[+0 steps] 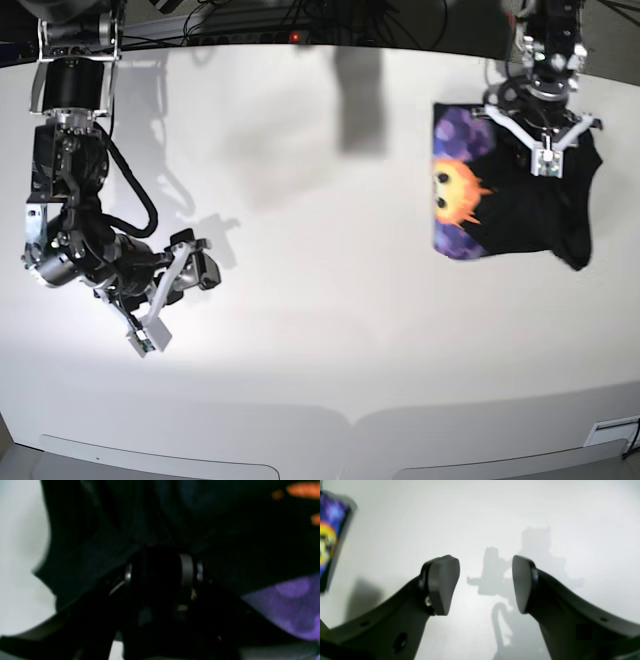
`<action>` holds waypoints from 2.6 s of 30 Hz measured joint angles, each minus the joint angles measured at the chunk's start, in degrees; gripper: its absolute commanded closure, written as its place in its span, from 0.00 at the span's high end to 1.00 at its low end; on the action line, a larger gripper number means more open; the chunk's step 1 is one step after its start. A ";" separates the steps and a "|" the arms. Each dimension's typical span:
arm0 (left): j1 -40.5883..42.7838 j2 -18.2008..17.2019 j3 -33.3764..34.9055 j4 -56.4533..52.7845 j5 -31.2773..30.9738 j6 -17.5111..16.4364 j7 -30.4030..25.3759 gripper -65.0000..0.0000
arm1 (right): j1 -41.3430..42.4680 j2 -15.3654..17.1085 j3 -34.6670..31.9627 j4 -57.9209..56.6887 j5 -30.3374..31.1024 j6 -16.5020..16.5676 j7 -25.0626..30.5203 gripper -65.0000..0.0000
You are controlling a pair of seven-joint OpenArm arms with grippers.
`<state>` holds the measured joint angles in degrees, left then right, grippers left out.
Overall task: Fold the T-shirt properly
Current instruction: 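Drag the folded shirt toward the table center with the left gripper, then grasp the shirt edges with both grippers and pull them apart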
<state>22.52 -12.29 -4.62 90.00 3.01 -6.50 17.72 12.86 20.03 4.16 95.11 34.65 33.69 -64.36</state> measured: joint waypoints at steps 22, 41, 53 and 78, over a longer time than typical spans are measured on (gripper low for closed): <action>-13.90 -0.74 12.55 -5.01 9.03 -26.18 -10.05 0.31 | -0.02 -0.09 -0.02 0.00 1.09 0.22 -0.20 0.54; 1.55 -0.63 -5.81 5.84 -17.68 -15.76 0.28 0.01 | -5.07 -5.77 -4.61 -6.45 -7.67 2.99 15.56 0.00; -11.98 -0.20 -5.46 -13.77 -26.27 -17.68 0.59 0.00 | -3.19 -9.84 -13.51 -20.65 -15.26 2.95 24.30 0.00; -24.39 0.52 1.36 -13.49 -24.83 -17.33 13.18 0.00 | -17.66 -13.55 -9.05 -1.01 -15.74 5.60 16.41 0.00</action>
<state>-1.87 -11.77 -3.27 76.51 -21.82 -23.83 30.89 -4.80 6.48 -4.89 94.11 18.92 39.29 -47.94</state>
